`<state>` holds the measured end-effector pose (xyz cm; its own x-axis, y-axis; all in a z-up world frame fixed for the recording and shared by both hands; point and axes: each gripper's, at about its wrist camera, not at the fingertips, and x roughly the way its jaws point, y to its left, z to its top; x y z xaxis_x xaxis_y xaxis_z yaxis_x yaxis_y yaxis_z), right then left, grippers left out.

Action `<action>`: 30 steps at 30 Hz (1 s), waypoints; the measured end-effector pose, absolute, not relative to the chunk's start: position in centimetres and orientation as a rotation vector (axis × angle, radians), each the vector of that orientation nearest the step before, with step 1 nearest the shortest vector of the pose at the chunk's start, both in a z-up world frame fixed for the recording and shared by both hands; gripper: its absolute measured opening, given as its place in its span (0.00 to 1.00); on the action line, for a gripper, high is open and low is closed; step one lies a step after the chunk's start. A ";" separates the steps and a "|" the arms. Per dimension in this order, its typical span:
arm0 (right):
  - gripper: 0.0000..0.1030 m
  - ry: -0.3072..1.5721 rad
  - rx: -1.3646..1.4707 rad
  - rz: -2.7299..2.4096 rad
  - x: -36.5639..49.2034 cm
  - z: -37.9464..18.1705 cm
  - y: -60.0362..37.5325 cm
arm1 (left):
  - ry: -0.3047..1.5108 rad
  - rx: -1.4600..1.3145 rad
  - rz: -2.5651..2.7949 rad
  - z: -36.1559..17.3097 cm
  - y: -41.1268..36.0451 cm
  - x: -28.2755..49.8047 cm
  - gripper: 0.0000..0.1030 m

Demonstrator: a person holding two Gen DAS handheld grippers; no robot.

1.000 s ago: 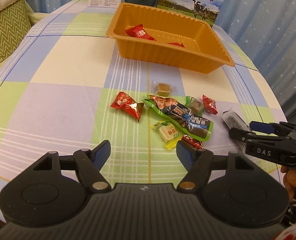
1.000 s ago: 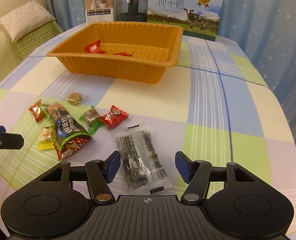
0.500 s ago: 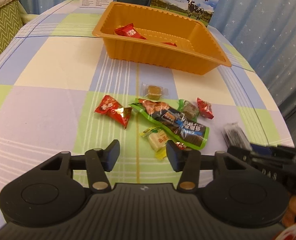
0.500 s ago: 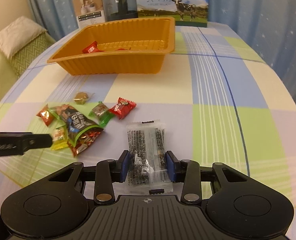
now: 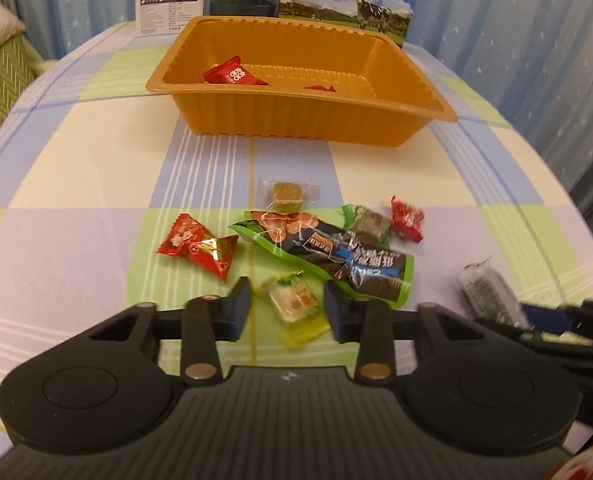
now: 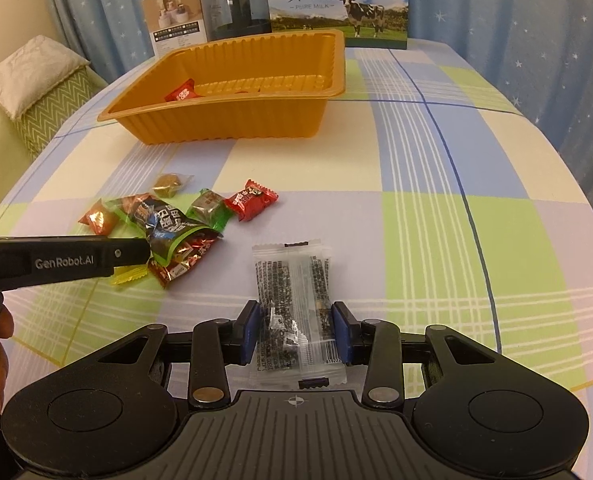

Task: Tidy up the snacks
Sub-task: 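Grasp the small yellow-wrapped candy with the left gripper while the right holds the packet, then carry the packet and yellow candy into the orange tray and open both grippers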

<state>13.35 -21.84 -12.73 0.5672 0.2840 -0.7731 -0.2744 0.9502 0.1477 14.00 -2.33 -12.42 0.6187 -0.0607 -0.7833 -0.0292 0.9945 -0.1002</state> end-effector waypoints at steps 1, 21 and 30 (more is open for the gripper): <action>0.38 0.910 0.011 0.329 13.2 -12.7 -21.8 | 0.907 -0.093 -0.015 -12.4 -2.3 13.8 0.20; 0.38 0.864 0.043 0.301 10.8 -10.1 -21.7 | 0.854 -0.102 -0.027 -8.2 -1.0 9.7 0.19; 0.38 0.830 0.045 0.318 10.5 -8.2 -20.9 | 0.823 -0.111 -0.030 -6.4 -0.8 9.6 0.19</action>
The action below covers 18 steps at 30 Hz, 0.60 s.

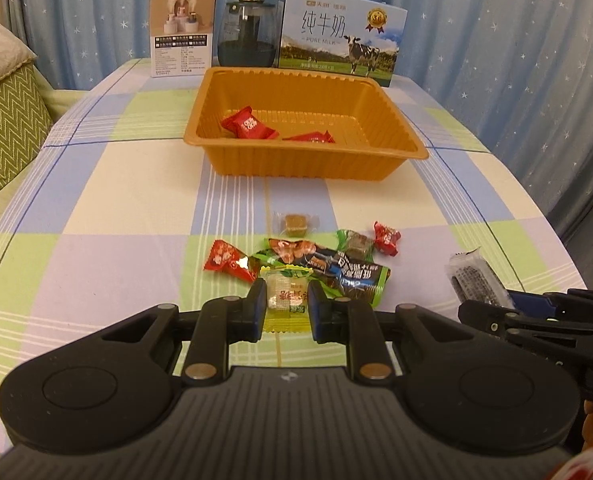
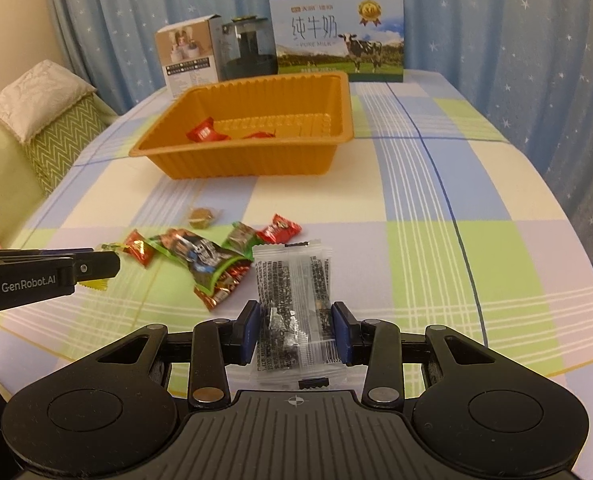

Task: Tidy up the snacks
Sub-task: 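Carry the packet and yellow candy into the orange tray and open both grippers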

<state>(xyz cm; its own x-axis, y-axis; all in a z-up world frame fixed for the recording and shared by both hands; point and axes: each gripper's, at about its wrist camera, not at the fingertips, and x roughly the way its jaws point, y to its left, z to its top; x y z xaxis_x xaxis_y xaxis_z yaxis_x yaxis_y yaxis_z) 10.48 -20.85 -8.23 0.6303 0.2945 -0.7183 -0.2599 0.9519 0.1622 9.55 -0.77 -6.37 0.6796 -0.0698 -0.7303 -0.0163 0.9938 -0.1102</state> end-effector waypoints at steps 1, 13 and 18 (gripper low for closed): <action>0.38 0.827 0.045 0.318 10.5 -8.1 -20.8 | 0.821 -0.112 -0.031 -6.2 -0.7 9.5 0.19; 0.38 0.794 0.047 0.332 12.1 -6.4 -20.2 | 0.795 -0.116 -0.042 -4.7 -0.3 10.6 0.19; 0.38 0.778 0.059 0.335 13.4 -5.5 -20.0 | 0.790 -0.125 -0.058 -4.3 -0.1 11.7 0.19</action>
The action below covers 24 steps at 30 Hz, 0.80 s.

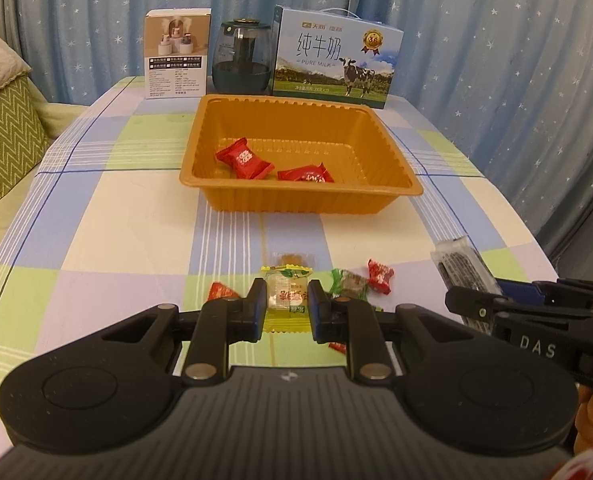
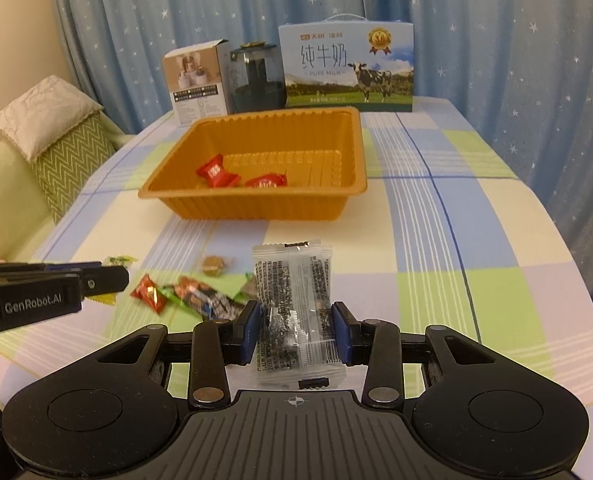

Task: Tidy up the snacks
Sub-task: 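Carry the packet and yellow candy into the orange tray and open both grippers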

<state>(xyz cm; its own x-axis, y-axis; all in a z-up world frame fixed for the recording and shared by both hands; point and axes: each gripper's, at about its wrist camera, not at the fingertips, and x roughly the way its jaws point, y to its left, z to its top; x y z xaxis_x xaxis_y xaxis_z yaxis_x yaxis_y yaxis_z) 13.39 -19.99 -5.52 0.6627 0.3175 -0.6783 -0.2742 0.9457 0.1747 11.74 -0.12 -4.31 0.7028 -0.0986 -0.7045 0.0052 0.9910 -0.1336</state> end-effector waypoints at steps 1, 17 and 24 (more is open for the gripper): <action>0.38 0.773 0.062 0.335 13.8 -5.3 -19.9 | 0.789 -0.127 -0.064 -4.2 -0.1 12.0 0.19; 0.38 0.714 0.112 0.349 23.9 -1.4 -18.1 | 0.731 -0.118 -0.097 -1.1 1.7 21.3 0.19; 0.38 0.754 0.122 0.336 28.5 -2.0 -17.3 | 0.712 -0.134 -0.099 -0.3 2.5 25.4 0.19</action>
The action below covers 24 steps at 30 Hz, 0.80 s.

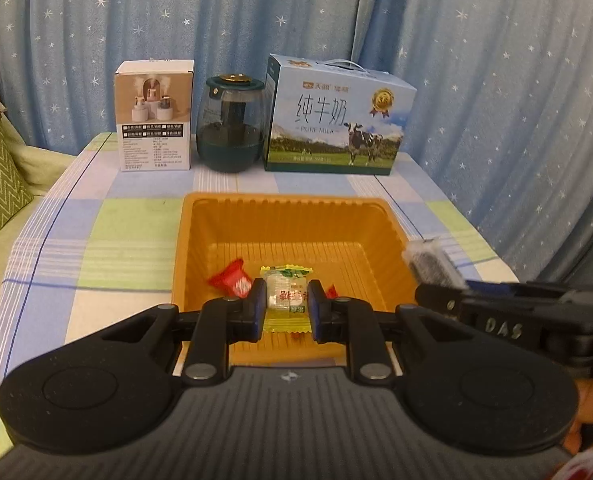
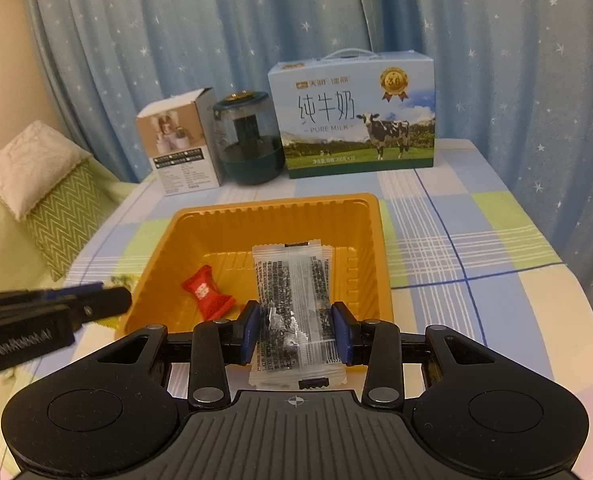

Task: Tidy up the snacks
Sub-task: 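Carry the packet and yellow candy into the orange tray and open both grippers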

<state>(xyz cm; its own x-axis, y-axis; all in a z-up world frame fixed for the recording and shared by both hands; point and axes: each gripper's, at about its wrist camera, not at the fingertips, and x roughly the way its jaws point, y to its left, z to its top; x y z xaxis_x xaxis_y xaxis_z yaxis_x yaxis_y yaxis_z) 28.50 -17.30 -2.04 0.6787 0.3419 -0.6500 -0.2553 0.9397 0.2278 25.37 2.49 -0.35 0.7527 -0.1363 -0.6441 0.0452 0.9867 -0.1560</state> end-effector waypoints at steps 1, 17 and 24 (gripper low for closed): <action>0.38 0.758 0.119 0.336 29.0 -2.2 -17.1 | 0.713 -0.134 -0.102 -0.4 2.5 25.9 0.19; 0.38 0.804 0.131 0.306 32.6 -4.8 -16.7 | 0.777 -0.150 -0.099 -3.9 3.3 30.7 0.22; 0.38 0.821 0.143 0.296 33.1 -5.7 -17.0 | 0.785 -0.178 -0.064 -4.7 5.2 29.7 0.23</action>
